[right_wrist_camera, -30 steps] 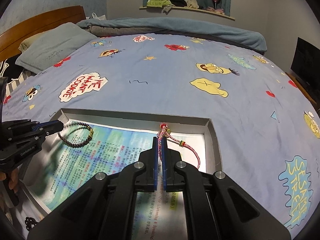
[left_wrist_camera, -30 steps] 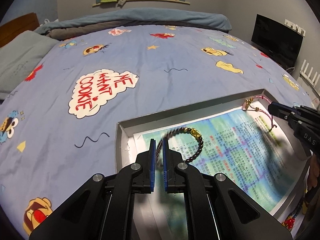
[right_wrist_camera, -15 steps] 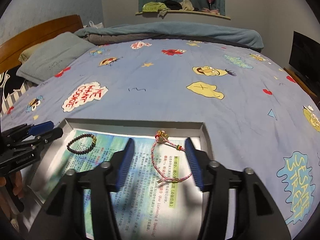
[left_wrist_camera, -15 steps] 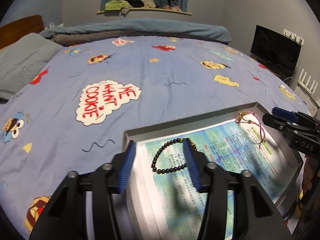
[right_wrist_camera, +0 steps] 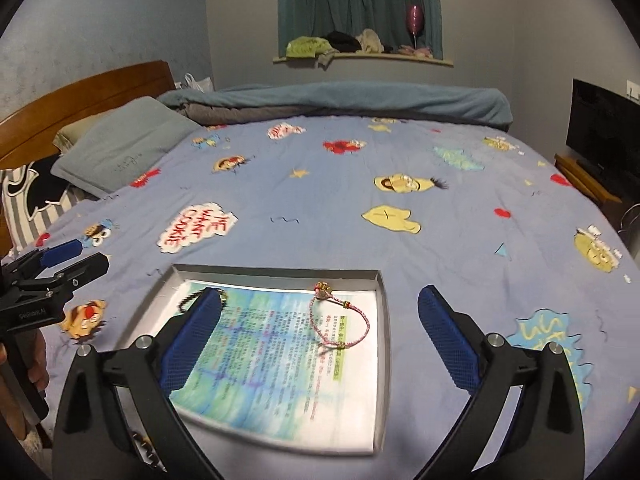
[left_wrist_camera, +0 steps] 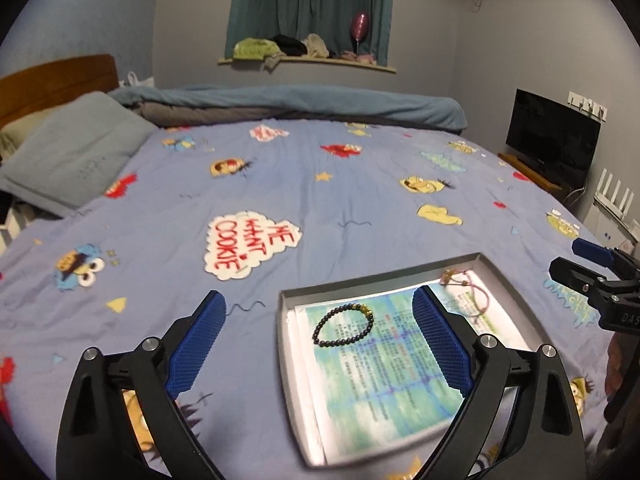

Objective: Organize jewelry
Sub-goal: 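Withdraw both open tools from the tray back toward the jewelry pile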

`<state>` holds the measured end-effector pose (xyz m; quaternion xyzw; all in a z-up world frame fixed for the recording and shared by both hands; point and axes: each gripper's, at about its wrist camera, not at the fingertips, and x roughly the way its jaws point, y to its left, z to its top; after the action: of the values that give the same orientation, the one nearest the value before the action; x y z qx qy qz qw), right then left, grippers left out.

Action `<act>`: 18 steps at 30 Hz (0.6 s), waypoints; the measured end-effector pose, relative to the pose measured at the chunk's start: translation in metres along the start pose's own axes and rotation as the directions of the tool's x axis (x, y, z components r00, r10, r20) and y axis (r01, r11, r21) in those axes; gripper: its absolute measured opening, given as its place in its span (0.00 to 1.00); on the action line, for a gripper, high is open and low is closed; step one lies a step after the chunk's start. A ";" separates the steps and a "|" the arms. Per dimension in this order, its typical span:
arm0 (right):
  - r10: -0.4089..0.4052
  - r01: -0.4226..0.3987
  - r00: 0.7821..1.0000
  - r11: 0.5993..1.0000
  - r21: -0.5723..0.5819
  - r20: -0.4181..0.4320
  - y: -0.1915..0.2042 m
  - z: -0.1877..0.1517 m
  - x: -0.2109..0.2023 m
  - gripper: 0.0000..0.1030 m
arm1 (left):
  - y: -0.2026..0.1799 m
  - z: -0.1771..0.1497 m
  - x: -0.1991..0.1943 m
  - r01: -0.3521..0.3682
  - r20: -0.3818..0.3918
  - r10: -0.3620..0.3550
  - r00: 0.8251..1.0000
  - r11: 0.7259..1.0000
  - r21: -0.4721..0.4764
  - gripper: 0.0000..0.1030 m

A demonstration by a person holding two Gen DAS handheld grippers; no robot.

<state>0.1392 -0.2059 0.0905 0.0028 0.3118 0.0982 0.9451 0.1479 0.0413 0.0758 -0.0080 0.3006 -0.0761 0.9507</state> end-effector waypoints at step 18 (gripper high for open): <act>0.002 -0.002 1.000 0.999 -0.037 0.019 0.006 -0.040 -0.093 0.95 | -0.025 -0.040 -0.104 0.026 0.021 -0.028 0.999 0.995 0.098 0.92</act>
<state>0.0418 -0.2191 0.1133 -0.0133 0.3007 0.1049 0.9478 0.0379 0.0337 0.1037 0.0338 0.2856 -0.1034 0.9522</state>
